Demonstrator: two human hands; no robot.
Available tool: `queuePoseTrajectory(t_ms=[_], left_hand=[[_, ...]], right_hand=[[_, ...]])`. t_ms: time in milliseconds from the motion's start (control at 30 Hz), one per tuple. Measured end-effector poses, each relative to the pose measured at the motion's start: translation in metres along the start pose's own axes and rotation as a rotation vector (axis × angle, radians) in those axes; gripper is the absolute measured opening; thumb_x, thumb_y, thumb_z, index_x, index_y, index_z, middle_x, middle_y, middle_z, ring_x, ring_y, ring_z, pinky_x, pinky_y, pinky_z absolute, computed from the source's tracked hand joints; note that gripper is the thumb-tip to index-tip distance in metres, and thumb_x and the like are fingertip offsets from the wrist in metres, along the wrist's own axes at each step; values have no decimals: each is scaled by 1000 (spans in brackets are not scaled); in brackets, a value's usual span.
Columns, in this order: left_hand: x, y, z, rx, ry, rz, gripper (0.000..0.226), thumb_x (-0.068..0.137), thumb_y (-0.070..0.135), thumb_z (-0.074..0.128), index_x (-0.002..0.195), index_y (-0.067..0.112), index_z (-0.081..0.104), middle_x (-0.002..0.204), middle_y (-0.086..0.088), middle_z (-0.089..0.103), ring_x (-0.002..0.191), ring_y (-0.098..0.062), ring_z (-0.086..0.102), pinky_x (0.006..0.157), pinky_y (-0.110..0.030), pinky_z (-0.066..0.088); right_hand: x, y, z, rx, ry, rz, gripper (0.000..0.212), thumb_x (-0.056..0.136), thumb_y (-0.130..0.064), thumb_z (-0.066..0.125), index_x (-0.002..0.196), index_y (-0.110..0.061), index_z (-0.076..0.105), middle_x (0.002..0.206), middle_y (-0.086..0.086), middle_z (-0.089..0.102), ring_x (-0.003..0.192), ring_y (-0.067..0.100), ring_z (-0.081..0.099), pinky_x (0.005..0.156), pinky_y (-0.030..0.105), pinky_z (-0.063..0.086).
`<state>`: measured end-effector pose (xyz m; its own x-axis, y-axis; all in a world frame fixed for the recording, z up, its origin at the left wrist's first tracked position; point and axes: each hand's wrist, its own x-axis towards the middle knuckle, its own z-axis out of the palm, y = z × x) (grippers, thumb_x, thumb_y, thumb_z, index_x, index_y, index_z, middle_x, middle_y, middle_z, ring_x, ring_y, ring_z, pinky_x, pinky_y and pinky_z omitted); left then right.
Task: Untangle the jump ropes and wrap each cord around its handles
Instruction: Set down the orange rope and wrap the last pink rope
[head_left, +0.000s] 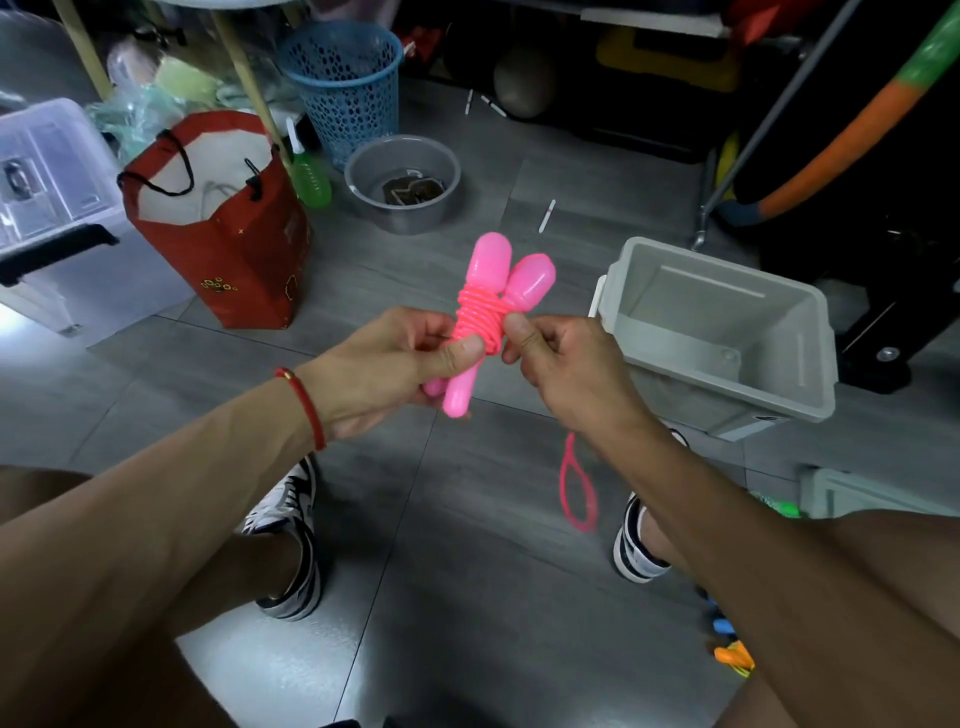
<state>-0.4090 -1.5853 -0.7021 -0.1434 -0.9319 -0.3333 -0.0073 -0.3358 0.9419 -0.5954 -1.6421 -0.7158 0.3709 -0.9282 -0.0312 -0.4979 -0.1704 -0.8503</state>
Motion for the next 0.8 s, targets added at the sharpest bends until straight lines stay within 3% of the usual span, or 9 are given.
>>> queuePoseTrajectory(t_ms=[100,200,300,400,467,567,633,700,800], left_hand=[[2,-2,-1,123,95,50,36,87,29,73,107,1,66,77,-10,51,69,-17,51,83,-54,56],[3,-6,-4,224,181,89,35,85,32,72,105,4,68,78,-7,58,70,-17,56,76,-55,57],[3,-9,2,355,224,133,22,90,28,72,101,10,65,72,-4,68,65,-16,65,67,-44,59],[1,-10,13,566,261,160,27,88,36,72,97,15,57,61,-3,70,56,-11,67,63,-30,57],[0,-12,22,632,305,184,31,86,36,73,94,15,52,59,-2,69,55,-15,67,60,-34,57],[4,-18,32,676,383,244,38,82,36,75,92,18,43,59,0,69,57,-15,67,55,-42,58],[5,-15,30,600,336,205,45,82,38,77,97,15,41,61,0,71,58,-14,68,57,-38,58],[4,-9,20,458,235,155,57,78,46,80,107,12,45,68,-2,72,73,-16,70,70,-40,58],[-2,-1,7,-187,-77,-27,61,89,46,64,131,3,53,107,-12,71,107,-34,65,99,-52,50]], right_hand=[[-1,-4,-6,-10,0,82,47,98,-50,53,65,-19,66,45,-10,52,42,4,45,51,21,35],[-4,-10,-10,-24,-53,56,40,101,-38,51,70,-21,70,52,-9,53,46,3,45,56,26,35],[-8,-14,-6,-80,-82,25,31,97,-28,54,75,-16,72,55,-2,54,49,8,44,54,27,35],[-14,-15,1,-141,-14,22,50,89,-50,62,67,-4,63,45,-4,36,43,10,34,45,22,27],[-18,-14,3,-156,56,55,65,81,-67,65,61,-5,59,40,-5,34,41,11,34,41,22,26],[-17,-14,5,-194,130,44,65,78,-72,64,59,-10,61,40,-4,42,40,10,39,41,21,25],[-13,-14,3,-110,105,-2,59,83,-66,64,63,-11,67,46,2,46,43,8,35,47,27,32],[-11,-21,-5,52,8,-71,42,91,-51,66,69,-17,74,48,1,50,47,4,36,50,26,34],[-10,-26,-18,230,-113,-163,24,97,-21,63,74,-24,70,46,-19,53,46,-4,45,52,8,36]])
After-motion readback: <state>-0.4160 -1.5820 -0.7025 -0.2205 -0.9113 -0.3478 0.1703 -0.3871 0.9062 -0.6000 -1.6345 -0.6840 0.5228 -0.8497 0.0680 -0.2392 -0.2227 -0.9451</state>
